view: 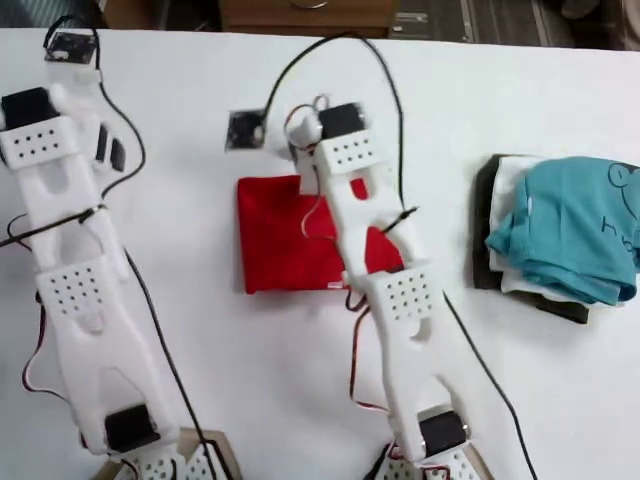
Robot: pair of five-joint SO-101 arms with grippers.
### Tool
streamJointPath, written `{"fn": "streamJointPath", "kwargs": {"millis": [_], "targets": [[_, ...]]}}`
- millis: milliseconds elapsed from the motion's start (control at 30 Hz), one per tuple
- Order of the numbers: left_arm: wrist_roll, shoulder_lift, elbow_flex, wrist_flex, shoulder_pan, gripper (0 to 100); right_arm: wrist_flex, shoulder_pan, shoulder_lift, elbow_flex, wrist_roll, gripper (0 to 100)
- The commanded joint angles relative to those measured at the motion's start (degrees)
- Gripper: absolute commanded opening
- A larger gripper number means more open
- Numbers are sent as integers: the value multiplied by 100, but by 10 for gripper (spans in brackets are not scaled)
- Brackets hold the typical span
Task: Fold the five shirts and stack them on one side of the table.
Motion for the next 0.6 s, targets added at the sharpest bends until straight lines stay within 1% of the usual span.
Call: {"fn": "streamJointPath", "kwargs": {"millis": [0, 100, 233, 367, 567], "targets": [[26, -97, -215, 105, -132, 207, 4, -40, 92, -97, 607, 227], [44, -97, -207, 114, -149, 207, -4, -31, 198, -105, 976, 227], [53, -97, -207, 114, -141, 207, -127, -31, 426, -44, 1257, 227], [53, -105, -207, 114, -141, 207, -576, 84, 963, -105, 1292, 227], [62, -105, -207, 114, -123, 207, -523, 48, 1112, -105, 1292, 227]]}}
